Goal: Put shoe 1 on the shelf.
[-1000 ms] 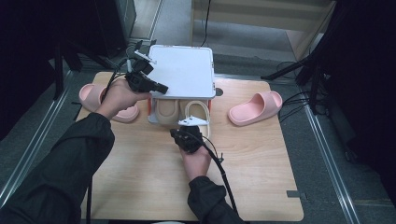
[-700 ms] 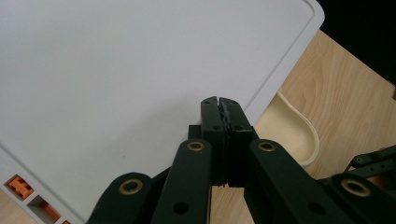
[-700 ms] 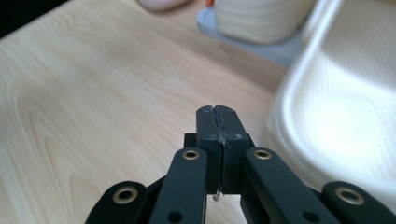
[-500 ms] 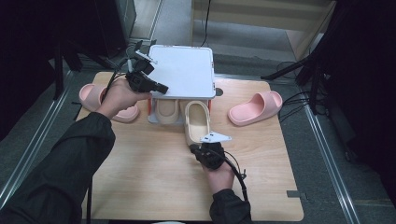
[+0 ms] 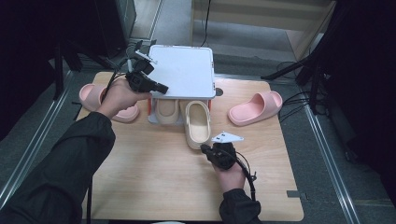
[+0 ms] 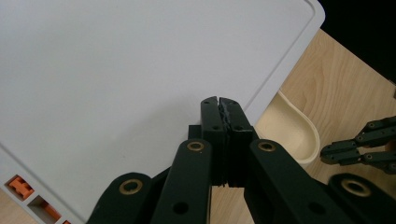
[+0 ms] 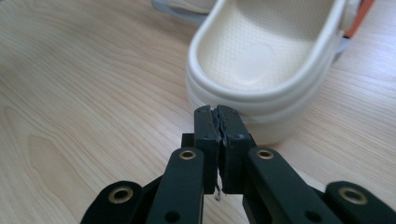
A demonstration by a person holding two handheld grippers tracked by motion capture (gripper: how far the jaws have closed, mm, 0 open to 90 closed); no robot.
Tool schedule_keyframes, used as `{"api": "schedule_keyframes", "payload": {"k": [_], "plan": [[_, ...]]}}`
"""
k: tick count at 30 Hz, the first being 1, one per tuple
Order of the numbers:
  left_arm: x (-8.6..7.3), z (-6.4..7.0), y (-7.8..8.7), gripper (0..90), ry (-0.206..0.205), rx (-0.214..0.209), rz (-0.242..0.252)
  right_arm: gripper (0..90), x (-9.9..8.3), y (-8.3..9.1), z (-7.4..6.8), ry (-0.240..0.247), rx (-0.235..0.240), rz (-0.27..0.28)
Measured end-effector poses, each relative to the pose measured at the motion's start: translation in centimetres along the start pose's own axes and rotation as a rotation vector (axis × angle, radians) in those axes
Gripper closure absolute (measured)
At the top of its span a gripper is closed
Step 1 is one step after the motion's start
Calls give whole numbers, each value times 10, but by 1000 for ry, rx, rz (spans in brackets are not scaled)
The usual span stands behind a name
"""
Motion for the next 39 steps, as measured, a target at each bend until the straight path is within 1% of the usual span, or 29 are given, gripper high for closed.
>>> {"api": "schedule_keyframes", "payload": {"k": [3,4,5,8,10,11,13,14,15,16,17,18,19,20,21,23,24,25,27,29,33,34,35,39], "plan": [[0,0,0,898,0,1,0,892,-3,-1,7,5,-20,-19],[0,0,0,898,1,1,-1,892,-3,-1,7,5,-20,-19],[0,0,0,898,9,-2,1,900,-4,-2,10,2,-21,-21],[0,0,0,898,8,-2,1,900,-2,-5,11,-7,-28,-13],[0,0,0,899,9,-1,1,900,1,-9,12,-5,-33,-1],[0,0,0,899,8,-1,1,900,3,-12,13,-2,-34,-1],[0,0,0,898,8,0,-1,900,9,-22,14,-2,-35,-2],[0,0,0,899,8,0,-1,900,9,-22,14,-2,-35,-2],[0,0,0,899,10,1,1,900,12,-25,15,-7,-38,0],[0,0,0,899,10,1,0,900,15,-29,16,-8,-37,-2],[0,0,0,899,10,1,2,900,21,-37,19,-6,-47,2],[0,0,0,898,10,1,2,900,21,-37,19,-6,-47,2],[0,0,0,899,7,-1,1,900,27,-44,22,-17,-47,3],[0,0,0,899,6,-1,1,900,27,-44,22,-17,-47,3],[0,0,0,899,6,-2,1,900,30,-47,24,-17,-51,4],[0,0,0,899,6,-3,1,900,37,-55,30,-32,-67,-3],[0,0,0,899,6,-3,1,900,37,-55,30,-32,-67,-3],[0,0,0,899,6,-4,2,900,40,-60,33,-36,-68,-8],[0,0,0,899,6,-4,2,900,41,-62,34,-41,-69,-6],[0,0,0,899,6,-4,2,900,45,-68,37,-49,-71,-13],[0,0,0,899,6,-3,4,900,46,-72,38,-46,-76,-12],[0,0,0,899,7,-3,4,900,47,-73,39,-38,-83,-12],[0,0,0,899,7,-3,6,900,47,-75,40,-52,-86,-11],[0,0,0,899,8,-3,7,900,47,-77,42,-63,-81,1]]}}
Point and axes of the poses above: each handheld gripper's, and its own axes: y roughly backward along the jaws, x roughly out of its top, z roughly to its right, the point moved 5 cm from there along -y, roughly forward along the jaws, and after that the axes turned 10 degrees about z, right-handed, at the moved point
